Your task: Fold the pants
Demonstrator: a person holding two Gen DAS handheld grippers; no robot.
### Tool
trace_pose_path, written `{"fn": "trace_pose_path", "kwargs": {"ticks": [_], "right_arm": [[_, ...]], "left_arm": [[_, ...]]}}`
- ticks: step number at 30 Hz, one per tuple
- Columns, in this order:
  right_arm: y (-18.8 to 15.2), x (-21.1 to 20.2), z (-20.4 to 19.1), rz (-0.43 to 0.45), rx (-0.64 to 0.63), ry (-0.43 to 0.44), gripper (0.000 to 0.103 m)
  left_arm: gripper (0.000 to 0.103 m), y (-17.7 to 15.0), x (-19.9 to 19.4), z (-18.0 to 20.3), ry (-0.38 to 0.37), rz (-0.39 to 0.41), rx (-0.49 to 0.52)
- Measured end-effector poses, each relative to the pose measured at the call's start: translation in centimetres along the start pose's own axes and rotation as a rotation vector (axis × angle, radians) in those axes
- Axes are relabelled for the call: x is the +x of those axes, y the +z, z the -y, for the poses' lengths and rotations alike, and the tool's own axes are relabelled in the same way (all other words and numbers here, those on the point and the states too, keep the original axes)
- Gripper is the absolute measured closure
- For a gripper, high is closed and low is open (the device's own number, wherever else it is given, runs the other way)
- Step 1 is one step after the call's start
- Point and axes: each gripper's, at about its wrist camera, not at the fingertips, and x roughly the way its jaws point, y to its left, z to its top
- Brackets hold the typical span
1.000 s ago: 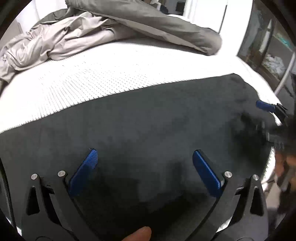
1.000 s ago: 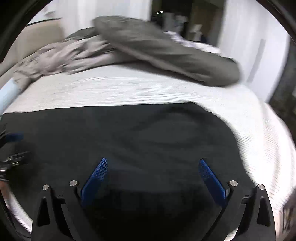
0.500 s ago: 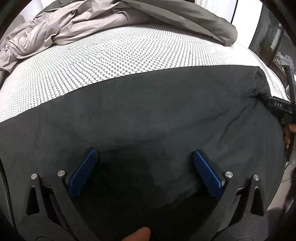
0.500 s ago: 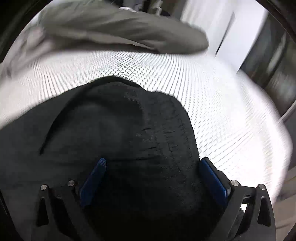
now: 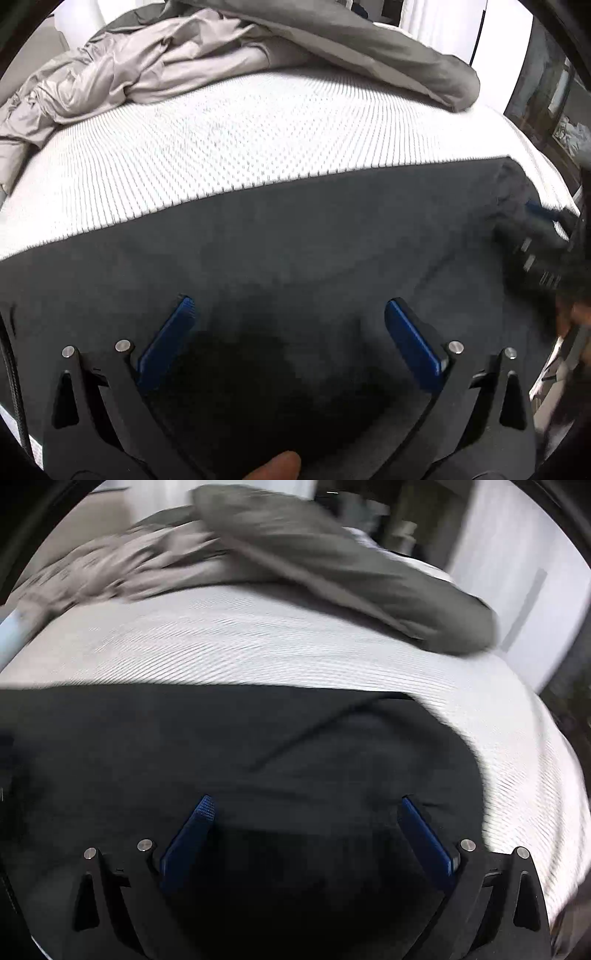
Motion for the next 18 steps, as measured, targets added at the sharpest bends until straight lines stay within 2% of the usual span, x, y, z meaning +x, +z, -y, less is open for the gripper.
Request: {"fn": "trace_pose_path", "kwargs": {"ticks": [3,7,10,12,14,17,18], "right_arm": [[0.2,0.2,-2.3,0.019,-0.033,-0.019,0.002],[2.0,-1.9,-6.0,0.108,-0.11,-0.012,0.002],[3.5,-0.1,-7.9,0.061,-0.141,0.121,0.002],[3.3,1.8,-8.5,0.01,-0.159,0.167,0.002],[2.6,3.4,-9.1,-0.038,-0.177,0.17,0.002],[2.0,2.7,-6.9,-0.048,-0.104,0.218,0.003],[1.9,2.8,-5.8,-0.055,-0.073,0.17,0.002]], "left_arm": [[0.001,0.7,-0.3,-1.2,0.044,0.017,-0.05],[0.001,0.9,-0.6,-3.4,0.03,0.076,-0.073],[0.001,0.7,0.3,-4.7,0.073,0.084,-0.051],[0.001,0.2,1.8,-5.7,0.103,0.057,-0.052],[0.001,-0.3,3.6,-7.0,0.074,-0.014,-0.087],[0.001,-0.5,3.6,-7.5,0.037,-0.002,-0.113],[0.001,-0.6,3.6,-7.4,0.041,-0.002,-0.108]]}}
